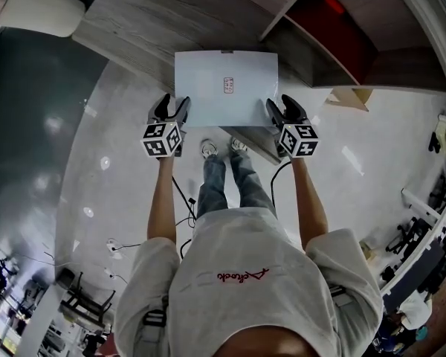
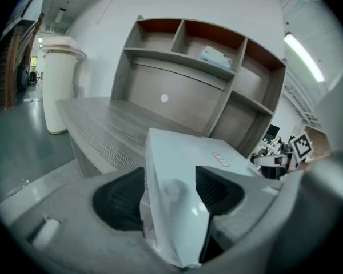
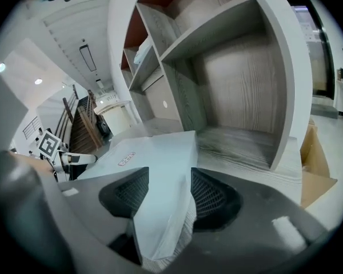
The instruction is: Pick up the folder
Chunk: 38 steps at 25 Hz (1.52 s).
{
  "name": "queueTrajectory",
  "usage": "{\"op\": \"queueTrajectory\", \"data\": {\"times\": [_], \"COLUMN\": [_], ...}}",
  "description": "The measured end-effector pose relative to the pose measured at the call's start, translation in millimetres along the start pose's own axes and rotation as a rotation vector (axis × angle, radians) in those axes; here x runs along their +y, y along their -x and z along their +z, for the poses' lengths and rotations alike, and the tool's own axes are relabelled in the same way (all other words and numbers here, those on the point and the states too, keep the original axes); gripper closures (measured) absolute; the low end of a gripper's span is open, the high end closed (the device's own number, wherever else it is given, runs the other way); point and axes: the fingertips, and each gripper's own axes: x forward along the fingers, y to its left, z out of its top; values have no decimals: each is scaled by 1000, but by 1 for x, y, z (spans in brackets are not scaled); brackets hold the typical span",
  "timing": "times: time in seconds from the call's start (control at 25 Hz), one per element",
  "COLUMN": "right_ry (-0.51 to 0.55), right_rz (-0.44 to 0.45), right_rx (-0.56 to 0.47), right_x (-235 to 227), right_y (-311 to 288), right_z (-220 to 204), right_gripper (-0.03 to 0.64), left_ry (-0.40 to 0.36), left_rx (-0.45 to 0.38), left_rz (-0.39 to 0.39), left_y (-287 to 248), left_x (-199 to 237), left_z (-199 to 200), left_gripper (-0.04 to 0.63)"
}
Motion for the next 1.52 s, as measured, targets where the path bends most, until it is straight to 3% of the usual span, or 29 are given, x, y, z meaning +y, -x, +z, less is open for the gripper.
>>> {"op": "queueTrajectory", "data": {"times": [0.52,0.6,0.8,0.88,0.96,1.0,1.4,1.52], "right_ry": [-103,-115,-118,-109,-96,-85,-132,-153], "right_rz": [109,122,131,136,150,154,126,145], "right_rx": [29,25,17,21,39,51,47,70], "right_x": [3,3,5,8,13,16,12,13], "right_y": [-21,-22,-24,-26,-31,-34,-39,-41], "right_z": [-13,-13,-13,-12,-15,-17,-24,-25], "right_gripper": [333,331,327,311,220,206,127,140], "left_ry": [6,-7,-1,7,12,16,111,147], "left_rx": [69,97,82,72,72,74,76,65], "left_rz": [-128,-149,-140,-137,-143,-148,-162,-174], "left_y": [-19,-23,-28,-28,-28,-29,-31,-33], "left_x": [-13,-18,-20,-19,-19,-19,-18,-19], "left_z": [-11,-13,-13,-13,-13,-13,-21,-24], "left_gripper": [278,208,187,187,186,184,141,137]}}
